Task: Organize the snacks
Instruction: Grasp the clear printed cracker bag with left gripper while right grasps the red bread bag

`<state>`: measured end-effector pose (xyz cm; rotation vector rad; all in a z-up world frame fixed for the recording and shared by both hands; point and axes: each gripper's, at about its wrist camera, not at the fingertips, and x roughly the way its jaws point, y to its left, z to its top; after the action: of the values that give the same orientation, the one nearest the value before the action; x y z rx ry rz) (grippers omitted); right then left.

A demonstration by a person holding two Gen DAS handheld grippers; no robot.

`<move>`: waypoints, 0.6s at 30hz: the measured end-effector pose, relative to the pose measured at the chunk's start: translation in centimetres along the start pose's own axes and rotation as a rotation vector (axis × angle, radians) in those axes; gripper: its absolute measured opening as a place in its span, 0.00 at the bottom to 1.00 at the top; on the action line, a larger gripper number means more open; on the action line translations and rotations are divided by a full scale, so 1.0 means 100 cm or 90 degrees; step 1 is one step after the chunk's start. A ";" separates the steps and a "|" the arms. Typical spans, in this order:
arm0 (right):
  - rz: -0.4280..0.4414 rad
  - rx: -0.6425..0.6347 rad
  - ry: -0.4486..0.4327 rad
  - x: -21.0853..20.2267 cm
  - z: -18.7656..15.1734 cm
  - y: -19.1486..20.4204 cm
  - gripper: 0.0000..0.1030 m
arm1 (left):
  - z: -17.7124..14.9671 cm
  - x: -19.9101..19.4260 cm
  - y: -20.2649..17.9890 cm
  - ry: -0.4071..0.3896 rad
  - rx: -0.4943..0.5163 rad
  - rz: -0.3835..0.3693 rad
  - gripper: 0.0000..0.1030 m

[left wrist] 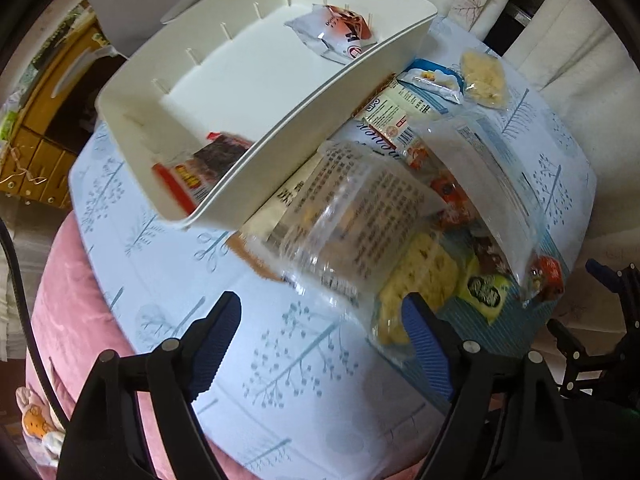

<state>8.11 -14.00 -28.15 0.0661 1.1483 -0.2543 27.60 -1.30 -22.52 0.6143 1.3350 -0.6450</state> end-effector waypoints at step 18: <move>0.068 -0.064 0.082 0.042 0.011 -0.007 0.71 | 0.054 0.066 -0.015 0.055 0.090 -0.008 0.91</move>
<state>10.55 -15.54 -31.46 0.0553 1.2805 -0.0978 30.97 -6.74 -28.42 0.7565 1.3825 -0.7338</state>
